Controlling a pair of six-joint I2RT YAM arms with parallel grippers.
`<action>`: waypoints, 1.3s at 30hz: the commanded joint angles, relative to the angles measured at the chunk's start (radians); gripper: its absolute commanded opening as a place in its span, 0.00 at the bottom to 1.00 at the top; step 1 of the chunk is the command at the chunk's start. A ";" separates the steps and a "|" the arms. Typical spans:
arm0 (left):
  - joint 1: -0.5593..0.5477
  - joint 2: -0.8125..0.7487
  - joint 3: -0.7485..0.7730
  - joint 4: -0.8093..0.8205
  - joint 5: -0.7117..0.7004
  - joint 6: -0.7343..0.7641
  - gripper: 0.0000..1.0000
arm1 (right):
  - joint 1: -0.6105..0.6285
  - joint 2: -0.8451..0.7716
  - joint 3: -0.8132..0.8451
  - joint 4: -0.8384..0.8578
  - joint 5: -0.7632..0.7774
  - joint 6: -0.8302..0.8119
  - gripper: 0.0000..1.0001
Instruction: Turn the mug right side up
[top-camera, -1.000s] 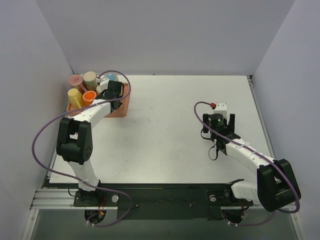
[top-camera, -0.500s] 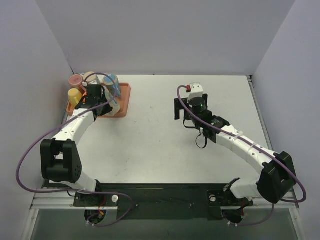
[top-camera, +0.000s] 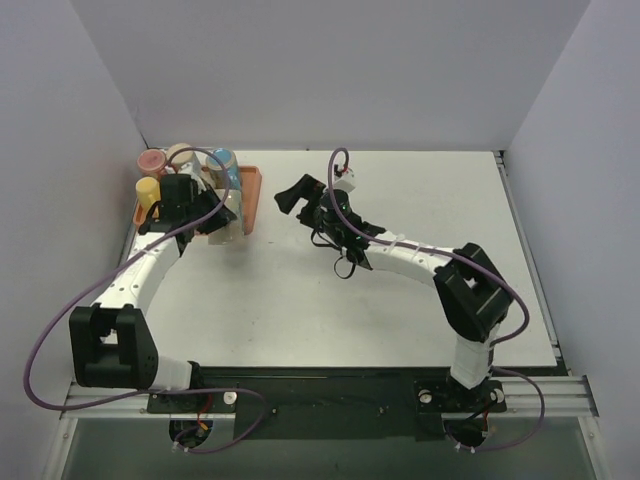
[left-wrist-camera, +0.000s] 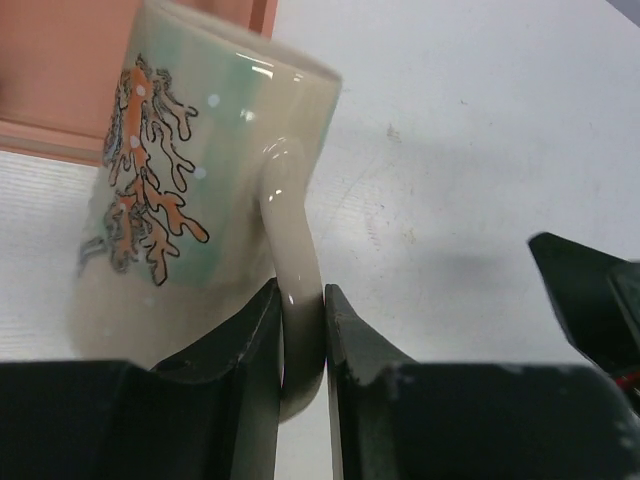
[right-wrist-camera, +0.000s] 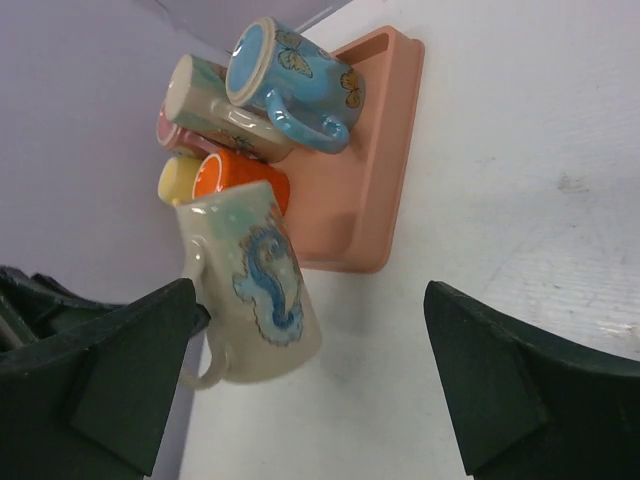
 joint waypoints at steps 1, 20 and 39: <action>0.009 -0.043 -0.020 0.186 0.088 -0.026 0.00 | -0.002 0.128 0.039 0.269 -0.002 0.329 0.90; 0.017 0.014 0.081 0.060 0.119 -0.009 0.00 | 0.068 0.103 -0.062 0.279 0.007 0.175 0.84; 0.016 -0.092 0.279 -0.133 0.330 -0.253 0.00 | 0.484 0.079 -0.259 0.777 0.499 -1.694 0.96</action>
